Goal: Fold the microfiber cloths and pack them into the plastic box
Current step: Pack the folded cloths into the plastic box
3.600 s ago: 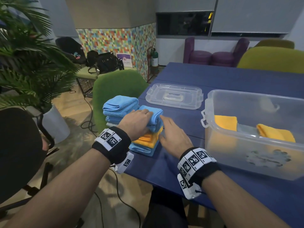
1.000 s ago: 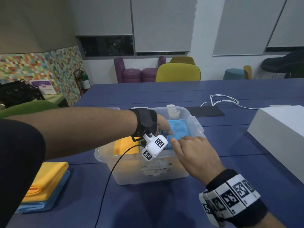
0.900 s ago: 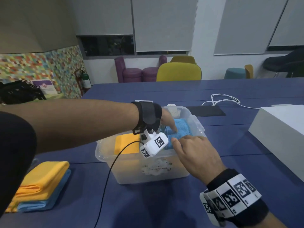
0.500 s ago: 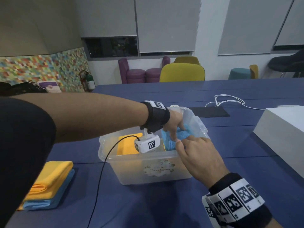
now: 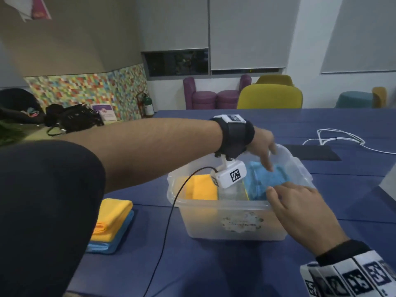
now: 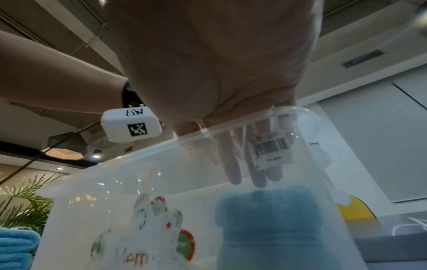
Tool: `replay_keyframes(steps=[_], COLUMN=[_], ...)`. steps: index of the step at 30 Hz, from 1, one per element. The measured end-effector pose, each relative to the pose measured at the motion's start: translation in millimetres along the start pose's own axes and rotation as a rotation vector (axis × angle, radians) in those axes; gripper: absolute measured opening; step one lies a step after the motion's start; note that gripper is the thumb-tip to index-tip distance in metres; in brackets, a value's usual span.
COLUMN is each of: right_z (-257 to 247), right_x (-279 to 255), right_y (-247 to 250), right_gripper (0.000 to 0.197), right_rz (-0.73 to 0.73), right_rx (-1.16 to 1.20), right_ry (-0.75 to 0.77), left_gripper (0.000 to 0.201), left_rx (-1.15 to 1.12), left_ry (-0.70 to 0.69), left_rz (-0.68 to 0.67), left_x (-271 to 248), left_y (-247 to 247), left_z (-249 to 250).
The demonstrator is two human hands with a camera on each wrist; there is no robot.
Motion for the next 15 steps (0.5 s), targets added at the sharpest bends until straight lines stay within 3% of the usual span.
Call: replay_keyframes(steps=[2, 5, 9, 15], right_z=[3, -20, -85, -207], right_x=[1, 3, 10, 13], right_y=[-2, 9, 24, 20], right_gripper=[0.037, 0.039, 0.039, 0.035], right_rz=[-0.056, 0.014, 0.149, 0.150], right_rx=[0.102, 0.199, 0.324, 0.408], right_ry=[-0.094, -0.094, 0.109, 0.461], left_gripper=[0.073, 0.068, 0.054, 0.082], left_rx=[-0.042, -0.080, -0.093, -0.295], left_ry=[-0.026, 0.009, 0.078, 0.370], left_rz=[0.166, 0.334, 0.509, 0.539], left_x=[-40, -111, -209, -297], left_y=[22, 37, 18, -94], left_z=[-13, -47, -94, -186])
Point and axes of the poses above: each hand's wrist, its own x-axis towards the middle knuckle, its own y-axis out of the back of the hand, z = x × y, the point moved 8 cm from there along x, towards the middle knuckle, and after that the axes turned 15 degrees about -z, right-handed, at the moved point
